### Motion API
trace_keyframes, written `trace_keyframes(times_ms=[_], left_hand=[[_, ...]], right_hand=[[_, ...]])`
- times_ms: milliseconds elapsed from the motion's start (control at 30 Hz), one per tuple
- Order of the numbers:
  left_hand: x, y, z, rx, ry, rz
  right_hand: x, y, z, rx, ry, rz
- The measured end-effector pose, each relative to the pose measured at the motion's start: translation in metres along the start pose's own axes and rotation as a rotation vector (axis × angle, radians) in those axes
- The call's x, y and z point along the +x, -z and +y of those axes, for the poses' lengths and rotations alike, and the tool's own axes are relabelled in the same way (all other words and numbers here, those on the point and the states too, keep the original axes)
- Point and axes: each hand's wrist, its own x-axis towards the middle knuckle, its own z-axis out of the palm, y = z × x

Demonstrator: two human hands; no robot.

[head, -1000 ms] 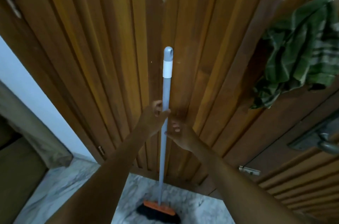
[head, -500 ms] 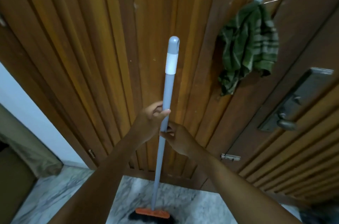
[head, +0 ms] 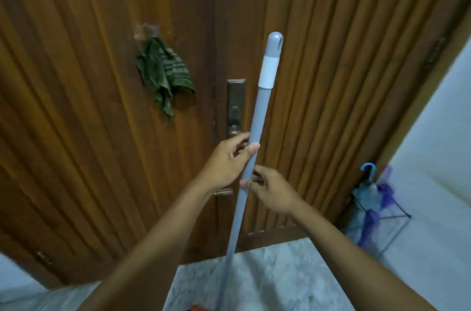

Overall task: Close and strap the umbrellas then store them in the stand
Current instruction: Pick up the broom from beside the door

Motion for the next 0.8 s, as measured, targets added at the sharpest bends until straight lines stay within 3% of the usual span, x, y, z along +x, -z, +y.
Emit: trace_keyframes(times_ms=[433, 800], left_hand=[[0.023, -0.341, 0.114, -0.288, -0.117, -0.494], [0.067, -0.56, 0.132, -0.387, -0.178, -0.902]], right_hand=[[-0.252, 0.228, 0.106, -0.113, -0.306, 0.579], [-0.352, 0.336, 0.209, -0.187, -0.624, 0.96]])
